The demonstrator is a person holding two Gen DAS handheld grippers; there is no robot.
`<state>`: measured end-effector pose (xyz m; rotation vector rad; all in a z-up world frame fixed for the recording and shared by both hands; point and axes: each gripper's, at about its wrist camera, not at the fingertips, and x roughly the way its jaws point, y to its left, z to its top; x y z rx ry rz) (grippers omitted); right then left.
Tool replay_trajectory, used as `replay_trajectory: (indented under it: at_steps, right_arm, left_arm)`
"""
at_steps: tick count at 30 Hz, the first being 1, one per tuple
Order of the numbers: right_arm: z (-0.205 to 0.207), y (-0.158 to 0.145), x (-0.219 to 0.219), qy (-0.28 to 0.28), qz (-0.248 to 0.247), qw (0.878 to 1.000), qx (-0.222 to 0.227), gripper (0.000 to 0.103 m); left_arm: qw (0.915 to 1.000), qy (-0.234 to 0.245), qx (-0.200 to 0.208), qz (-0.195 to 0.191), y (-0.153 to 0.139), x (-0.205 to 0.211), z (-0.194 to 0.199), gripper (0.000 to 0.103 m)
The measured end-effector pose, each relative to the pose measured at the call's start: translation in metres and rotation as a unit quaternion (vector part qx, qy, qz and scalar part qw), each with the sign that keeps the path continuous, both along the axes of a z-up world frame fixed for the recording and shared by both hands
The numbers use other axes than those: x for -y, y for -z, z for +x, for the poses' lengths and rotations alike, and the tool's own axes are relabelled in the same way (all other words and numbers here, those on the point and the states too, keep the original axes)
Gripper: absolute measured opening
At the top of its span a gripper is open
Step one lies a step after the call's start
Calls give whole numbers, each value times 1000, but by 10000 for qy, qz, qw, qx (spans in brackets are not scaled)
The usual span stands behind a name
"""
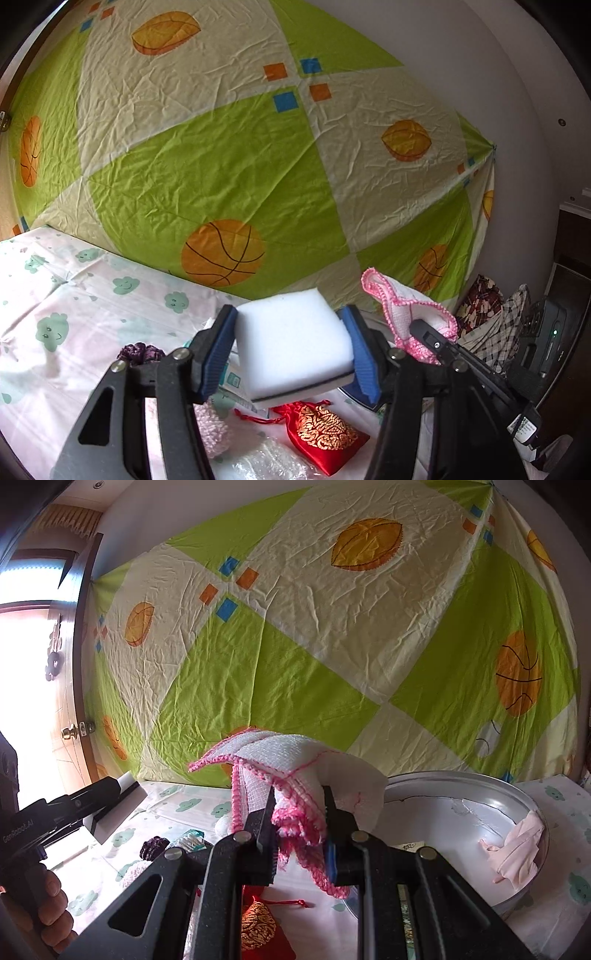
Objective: Organize soft objects
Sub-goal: 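Carry the sponge with the left tool and towel with the right tool over the tin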
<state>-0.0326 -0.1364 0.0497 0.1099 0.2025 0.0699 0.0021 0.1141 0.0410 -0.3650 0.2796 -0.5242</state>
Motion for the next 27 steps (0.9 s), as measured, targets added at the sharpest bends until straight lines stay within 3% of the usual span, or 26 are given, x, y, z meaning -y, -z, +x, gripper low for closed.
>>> replay_trajectory:
  at_steps: [7, 18, 27]
  right_arm:
    - [-12, -3, 24, 229, -122, 9996, 128, 21]
    - [-18, -1, 90, 704, 9, 9975, 44, 21]
    - [-18, 2, 134, 1066, -21, 9943, -42, 21]
  left_arm:
    - [9996, 248, 81, 130, -5, 33, -7, 59]
    - [9950, 605, 224, 756, -21, 120, -4, 59]
    - [9914, 869, 303, 929, -28, 172, 3, 59]
